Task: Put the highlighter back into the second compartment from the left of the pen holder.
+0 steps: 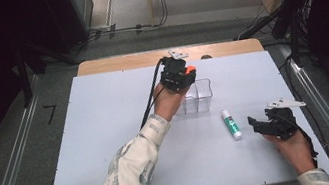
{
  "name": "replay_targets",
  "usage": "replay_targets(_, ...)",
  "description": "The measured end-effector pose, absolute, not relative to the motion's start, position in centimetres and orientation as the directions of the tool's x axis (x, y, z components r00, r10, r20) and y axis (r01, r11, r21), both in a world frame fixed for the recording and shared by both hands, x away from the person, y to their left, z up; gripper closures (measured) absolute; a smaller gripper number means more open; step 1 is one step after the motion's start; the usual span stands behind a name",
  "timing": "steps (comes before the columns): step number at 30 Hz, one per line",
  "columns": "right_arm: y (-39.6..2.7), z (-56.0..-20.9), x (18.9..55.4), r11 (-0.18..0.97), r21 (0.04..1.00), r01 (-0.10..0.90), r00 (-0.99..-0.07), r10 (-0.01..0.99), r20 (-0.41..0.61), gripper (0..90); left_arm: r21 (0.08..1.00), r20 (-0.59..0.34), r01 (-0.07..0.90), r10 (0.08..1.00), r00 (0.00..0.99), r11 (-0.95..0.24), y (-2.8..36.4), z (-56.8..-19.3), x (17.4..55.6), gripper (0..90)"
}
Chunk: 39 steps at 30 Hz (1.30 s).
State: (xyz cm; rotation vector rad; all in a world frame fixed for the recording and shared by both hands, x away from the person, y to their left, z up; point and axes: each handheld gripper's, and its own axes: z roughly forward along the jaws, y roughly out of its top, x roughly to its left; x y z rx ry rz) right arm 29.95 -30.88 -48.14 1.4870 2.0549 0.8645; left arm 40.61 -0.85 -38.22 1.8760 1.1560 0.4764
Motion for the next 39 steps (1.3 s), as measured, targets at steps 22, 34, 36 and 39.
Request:
replay_targets(22,-31.2,-48.1,29.9,0.218,0.717,0.662,-0.313,0.950,0.001,27.1,0.815,-0.118,0.544,0.863,0.490,-0.198,-3.1,-38.3,42.7,67.2)
replay_targets(34,-31.4,-48.1,29.9,0.214,0.719,0.661,-0.310,0.951,0.002,27.1,0.817,-0.136,0.548,0.863,0.486,-0.180,-4.0,-38.6,43.7,67.0)
replay_targets(36,-31.4,-48.1,29.8,0.213,0.717,0.664,-0.308,0.951,0.003,27.1,0.817,-0.143,0.549,0.863,0.484,-0.173,-4.1,-38.7,43.8,67.0)
replay_targets(39,-31.4,-48.1,29.8,0.212,0.718,0.663,-0.308,0.952,0.003,27.1,0.816,-0.139,0.550,0.862,0.486,-0.178,-4.2,-38.7,43.9,67.0)
